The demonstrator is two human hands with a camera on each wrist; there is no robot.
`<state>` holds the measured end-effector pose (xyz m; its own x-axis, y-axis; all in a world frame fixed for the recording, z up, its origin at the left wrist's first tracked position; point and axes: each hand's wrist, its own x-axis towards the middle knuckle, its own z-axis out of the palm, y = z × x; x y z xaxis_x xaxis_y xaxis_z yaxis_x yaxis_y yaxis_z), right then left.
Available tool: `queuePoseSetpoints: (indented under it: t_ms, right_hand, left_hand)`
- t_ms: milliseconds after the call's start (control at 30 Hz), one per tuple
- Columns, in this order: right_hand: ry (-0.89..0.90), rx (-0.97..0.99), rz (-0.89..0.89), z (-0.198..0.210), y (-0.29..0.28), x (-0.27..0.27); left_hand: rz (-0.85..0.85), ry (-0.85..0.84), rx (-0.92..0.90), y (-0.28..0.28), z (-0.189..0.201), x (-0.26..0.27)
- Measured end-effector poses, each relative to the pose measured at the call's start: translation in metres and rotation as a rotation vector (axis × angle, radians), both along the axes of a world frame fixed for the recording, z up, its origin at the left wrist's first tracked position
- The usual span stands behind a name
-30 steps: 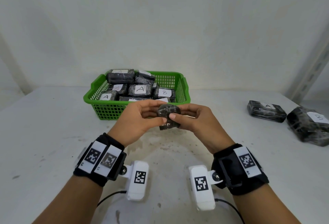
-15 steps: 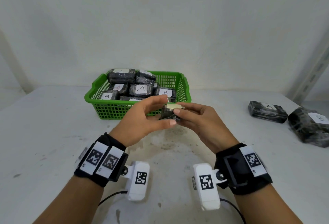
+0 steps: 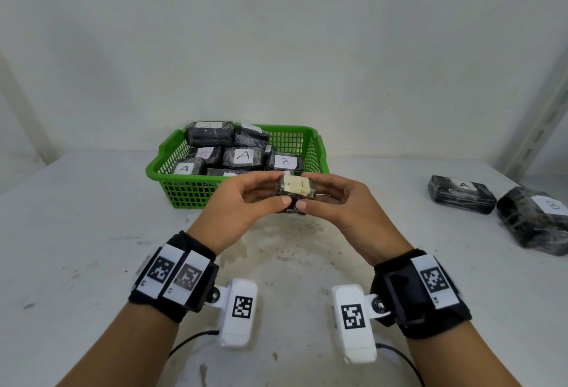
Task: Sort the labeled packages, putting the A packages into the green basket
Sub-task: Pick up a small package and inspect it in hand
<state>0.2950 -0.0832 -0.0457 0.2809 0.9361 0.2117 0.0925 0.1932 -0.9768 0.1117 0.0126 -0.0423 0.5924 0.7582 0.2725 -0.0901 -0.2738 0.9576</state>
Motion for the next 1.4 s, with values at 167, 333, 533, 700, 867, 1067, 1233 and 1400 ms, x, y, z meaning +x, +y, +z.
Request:
queuePoseSetpoints:
  t_ms: [167, 333, 533, 700, 867, 1067, 1233, 1400]
  right_hand:
    - [-0.021, 0.026, -0.011, 0.0, -0.002, 0.001]
    - [-0.025, 0.032, 0.006, 0.002, -0.003, 0.001]
    - [0.104, -0.038, 0.056, 0.001, 0.0, 0.0]
    - [0.188, -0.118, 0.09, 0.002, -0.001, 0.0]
    - [0.15, -0.109, 0.013, -0.002, 0.001, 0.0]
    - [0.21, -0.096, 0.007, -0.002, 0.001, -0.004]
    - [0.207, -0.115, 0.06, -0.001, 0.0, -0.004]
    - [0.205, -0.117, 0.064, -0.001, -0.001, 0.0]
  left_hand:
    - [-0.023, 0.033, 0.05, -0.001, 0.001, -0.002]
    - [-0.068, 0.031, 0.038, 0.001, 0.002, -0.004]
    - [-0.083, -0.043, 0.012, 0.002, -0.001, -0.003]
    - [-0.13, -0.08, 0.006, 0.001, -0.001, -0.002]
    - [-0.165, -0.055, 0.005, -0.003, 0.0, -0.001]
    - [-0.203, -0.043, -0.026, -0.008, 0.002, 0.001]
    - [-0.157, -0.05, 0.016, -0.006, 0.002, -0.001]
    - [-0.146, -0.041, 0.03, -0.007, 0.003, 0.0]
